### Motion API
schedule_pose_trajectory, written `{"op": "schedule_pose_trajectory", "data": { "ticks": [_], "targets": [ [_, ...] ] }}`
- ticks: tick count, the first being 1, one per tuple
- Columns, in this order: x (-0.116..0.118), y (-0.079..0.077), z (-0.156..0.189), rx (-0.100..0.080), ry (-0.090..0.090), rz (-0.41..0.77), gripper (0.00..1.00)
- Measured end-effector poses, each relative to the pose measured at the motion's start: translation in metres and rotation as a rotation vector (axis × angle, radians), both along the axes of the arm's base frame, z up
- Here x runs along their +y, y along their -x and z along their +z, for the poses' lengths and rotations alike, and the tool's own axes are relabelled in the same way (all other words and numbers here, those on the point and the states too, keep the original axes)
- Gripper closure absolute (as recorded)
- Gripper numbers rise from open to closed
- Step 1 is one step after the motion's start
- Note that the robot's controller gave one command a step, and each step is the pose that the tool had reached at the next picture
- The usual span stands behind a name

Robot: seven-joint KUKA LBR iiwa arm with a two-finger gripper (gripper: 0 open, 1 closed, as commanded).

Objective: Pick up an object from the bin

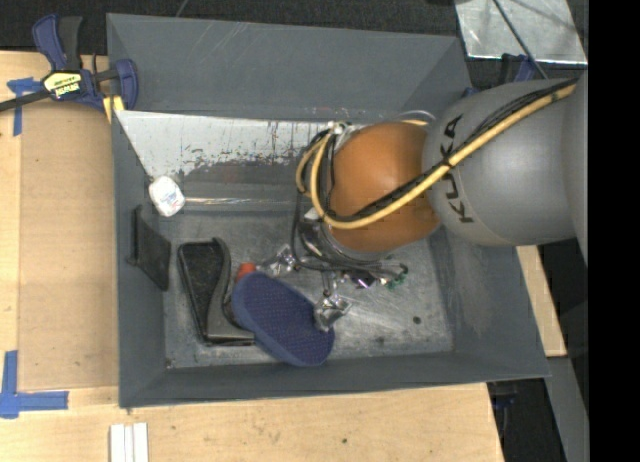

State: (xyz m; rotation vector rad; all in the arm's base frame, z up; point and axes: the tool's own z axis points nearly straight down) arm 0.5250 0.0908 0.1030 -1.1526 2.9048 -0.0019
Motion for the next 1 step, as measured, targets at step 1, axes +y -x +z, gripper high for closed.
{"op": "schedule_pose_trajectory", "data": {
  "ticks": [1],
  "targets": [
    [-0.0077, -0.0125, -0.0024, 0.012, 0.002, -0.139, 0.0]
  ]
}}
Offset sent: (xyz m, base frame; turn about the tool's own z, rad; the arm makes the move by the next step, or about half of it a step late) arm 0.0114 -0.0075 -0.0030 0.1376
